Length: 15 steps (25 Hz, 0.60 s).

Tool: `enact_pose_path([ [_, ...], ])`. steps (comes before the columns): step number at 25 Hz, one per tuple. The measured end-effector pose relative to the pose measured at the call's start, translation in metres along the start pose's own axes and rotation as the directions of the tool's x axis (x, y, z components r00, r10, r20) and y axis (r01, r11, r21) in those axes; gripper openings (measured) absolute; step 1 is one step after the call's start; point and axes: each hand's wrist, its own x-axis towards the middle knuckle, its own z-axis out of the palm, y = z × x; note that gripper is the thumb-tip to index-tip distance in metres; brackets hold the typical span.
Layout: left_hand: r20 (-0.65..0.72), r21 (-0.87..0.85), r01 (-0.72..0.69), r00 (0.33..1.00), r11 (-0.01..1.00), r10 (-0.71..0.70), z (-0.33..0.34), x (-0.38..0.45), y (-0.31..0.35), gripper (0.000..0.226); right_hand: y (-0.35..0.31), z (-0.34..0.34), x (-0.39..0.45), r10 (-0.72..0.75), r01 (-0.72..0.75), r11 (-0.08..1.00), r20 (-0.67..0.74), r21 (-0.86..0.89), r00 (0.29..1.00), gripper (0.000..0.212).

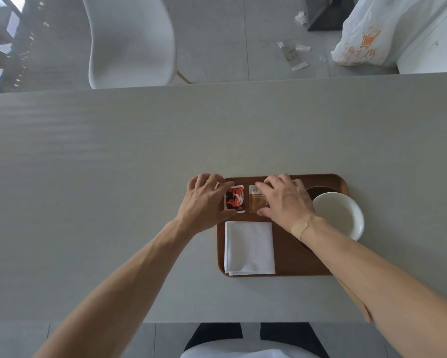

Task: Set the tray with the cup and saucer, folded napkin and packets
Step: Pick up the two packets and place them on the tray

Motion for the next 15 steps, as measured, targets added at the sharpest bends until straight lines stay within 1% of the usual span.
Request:
enact_pose_path([
  [6, 0.027, 0.047, -0.032, 0.999, 0.998, 0.031, 0.0007, 0.0009, -0.0042, 0.071, -0.0011, -0.0003, 0.0038, -0.011, 0.011, 1.0, 0.023, -0.002, 1.0, 0.066],
  [15, 0.055, 0.04, -0.029, 0.998, 0.999, 0.027, 0.0026, 0.0057, -0.0007, 0.073, 0.0, 0.0011, 0.0035, -0.012, 0.012, 1.0, 0.007, 0.001, 1.0, 0.065],
])
